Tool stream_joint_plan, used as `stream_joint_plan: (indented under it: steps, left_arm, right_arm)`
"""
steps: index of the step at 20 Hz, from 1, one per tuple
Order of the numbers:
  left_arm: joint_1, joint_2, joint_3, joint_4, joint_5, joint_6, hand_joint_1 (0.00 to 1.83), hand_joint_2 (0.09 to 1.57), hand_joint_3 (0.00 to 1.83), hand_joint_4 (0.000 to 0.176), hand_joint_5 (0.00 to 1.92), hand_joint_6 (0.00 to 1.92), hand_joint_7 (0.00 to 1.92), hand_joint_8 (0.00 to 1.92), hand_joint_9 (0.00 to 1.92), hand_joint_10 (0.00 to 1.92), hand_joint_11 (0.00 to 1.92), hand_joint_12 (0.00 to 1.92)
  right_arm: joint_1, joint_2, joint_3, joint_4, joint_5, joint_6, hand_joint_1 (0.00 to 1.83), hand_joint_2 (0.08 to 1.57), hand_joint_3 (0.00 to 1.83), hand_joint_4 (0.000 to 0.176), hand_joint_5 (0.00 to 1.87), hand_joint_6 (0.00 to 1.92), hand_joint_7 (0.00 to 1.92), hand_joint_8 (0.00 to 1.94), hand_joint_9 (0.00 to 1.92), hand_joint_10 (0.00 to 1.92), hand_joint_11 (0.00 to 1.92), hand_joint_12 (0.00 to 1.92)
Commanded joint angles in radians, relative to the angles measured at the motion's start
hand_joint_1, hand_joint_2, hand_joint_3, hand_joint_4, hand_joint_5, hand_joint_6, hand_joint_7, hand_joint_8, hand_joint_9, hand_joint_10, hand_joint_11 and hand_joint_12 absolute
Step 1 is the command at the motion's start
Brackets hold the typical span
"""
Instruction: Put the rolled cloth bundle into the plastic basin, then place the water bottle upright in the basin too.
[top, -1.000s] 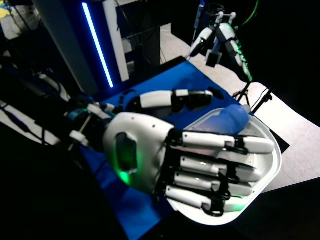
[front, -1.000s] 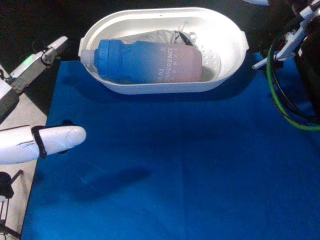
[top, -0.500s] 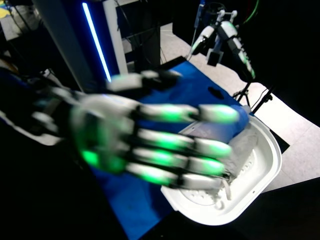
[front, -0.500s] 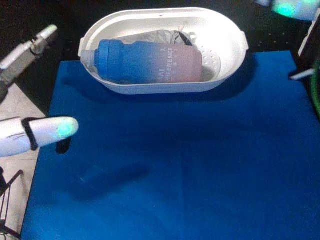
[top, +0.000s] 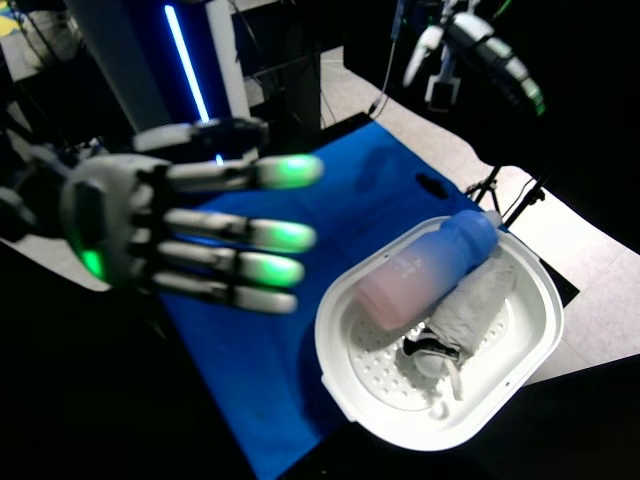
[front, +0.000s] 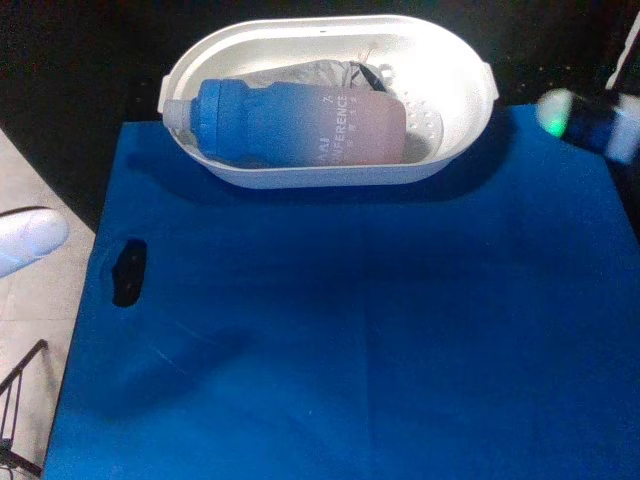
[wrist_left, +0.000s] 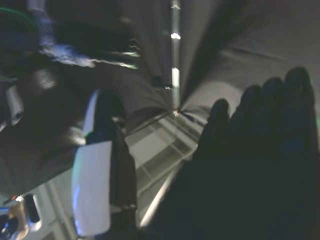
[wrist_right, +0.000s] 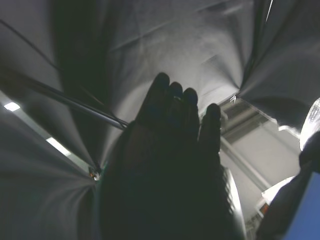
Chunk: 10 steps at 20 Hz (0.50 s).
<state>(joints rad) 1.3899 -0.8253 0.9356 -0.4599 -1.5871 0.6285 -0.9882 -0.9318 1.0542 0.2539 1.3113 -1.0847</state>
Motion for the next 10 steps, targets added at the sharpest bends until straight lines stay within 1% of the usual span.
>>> stream_joint_plan:
  steps: [1,2,3,4,5,6,7,8,9,10]
  left_arm:
    - [-0.004,0.011,-0.008,0.011,-0.144,0.000,0.55,0.90,0.00,0.176,0.00,0.00,0.00,0.00,0.00,0.00,0.00,0.00]
    - [-0.004,0.017,-0.015,0.016,-0.144,0.007,0.53,0.91,0.00,0.176,0.00,0.00,0.00,0.00,0.00,0.00,0.00,0.00]
    - [-0.004,0.018,-0.017,0.018,-0.144,0.008,0.50,0.90,0.00,0.176,0.00,0.00,0.00,0.00,0.00,0.00,0.00,0.00]
    - [-0.004,0.020,-0.023,0.021,-0.144,0.011,0.47,0.91,0.00,0.176,0.00,0.00,0.00,0.00,0.00,0.00,0.00,0.00]
    - [-0.003,0.021,-0.029,0.023,-0.144,0.016,0.44,0.89,0.00,0.176,0.00,0.00,0.00,0.00,0.00,0.00,0.00,0.00]
    - [0.001,0.021,-0.034,0.024,-0.144,0.018,0.42,0.88,0.00,0.176,0.00,0.00,0.00,0.00,0.00,0.00,0.00,0.00]
    - [0.008,0.021,-0.040,0.022,-0.144,0.018,0.39,0.87,0.00,0.176,0.00,0.00,0.00,0.00,0.00,0.00,0.00,0.00]
    - [0.014,0.021,-0.043,0.019,-0.144,0.018,0.39,0.87,0.00,0.176,0.00,0.00,0.00,0.00,0.00,0.00,0.00,0.00]
    - [0.016,0.021,-0.046,0.015,-0.144,0.018,0.36,0.88,0.00,0.176,0.00,0.00,0.00,0.00,0.00,0.00,0.02,0.01]
    - [0.019,0.021,-0.047,0.012,-0.144,0.017,0.34,0.90,0.01,0.176,0.00,0.00,0.00,0.00,0.00,0.00,0.02,0.01]
  right_arm:
    - [-0.024,0.011,-0.021,0.030,0.212,0.005,0.67,0.91,0.00,0.176,0.07,0.00,0.12,0.01,0.09,0.02,0.00,0.00]
    - [-0.101,0.024,-0.061,0.075,0.295,0.005,0.67,0.91,0.00,0.176,0.06,0.00,0.12,0.01,0.10,0.02,0.00,0.00]
    - [-0.144,0.030,-0.083,0.101,0.338,0.005,0.67,0.92,0.00,0.176,0.04,0.00,0.09,0.00,0.07,0.01,0.00,0.00]
    - [-0.223,0.041,-0.123,0.149,0.406,0.005,0.65,0.92,0.00,0.176,0.03,0.00,0.09,0.00,0.07,0.00,0.00,0.00]
    - [-0.281,0.048,-0.152,0.187,0.446,0.005,0.64,0.95,0.01,0.176,0.03,0.00,0.10,0.00,0.06,0.00,0.00,0.00]
    - [-0.314,0.054,-0.170,0.209,0.450,0.005,0.65,0.95,0.01,0.173,0.03,0.00,0.10,0.00,0.06,0.00,0.00,0.00]
    - [-0.342,0.054,-0.176,0.224,0.450,0.005,0.64,0.96,0.01,0.165,0.03,0.00,0.10,0.00,0.08,0.01,0.02,0.01]
    - [-0.358,0.054,-0.180,0.231,0.450,0.006,0.63,0.96,0.01,0.166,0.03,0.00,0.10,0.00,0.08,0.01,0.02,0.01]
    - [-0.364,0.054,-0.185,0.232,0.450,0.006,0.61,0.96,0.01,0.175,0.01,0.00,0.10,0.00,0.07,0.00,0.01,0.01]
    - [-0.367,0.054,-0.188,0.231,0.450,0.006,0.59,0.97,0.01,0.176,0.01,0.00,0.11,0.00,0.09,0.01,0.02,0.01]
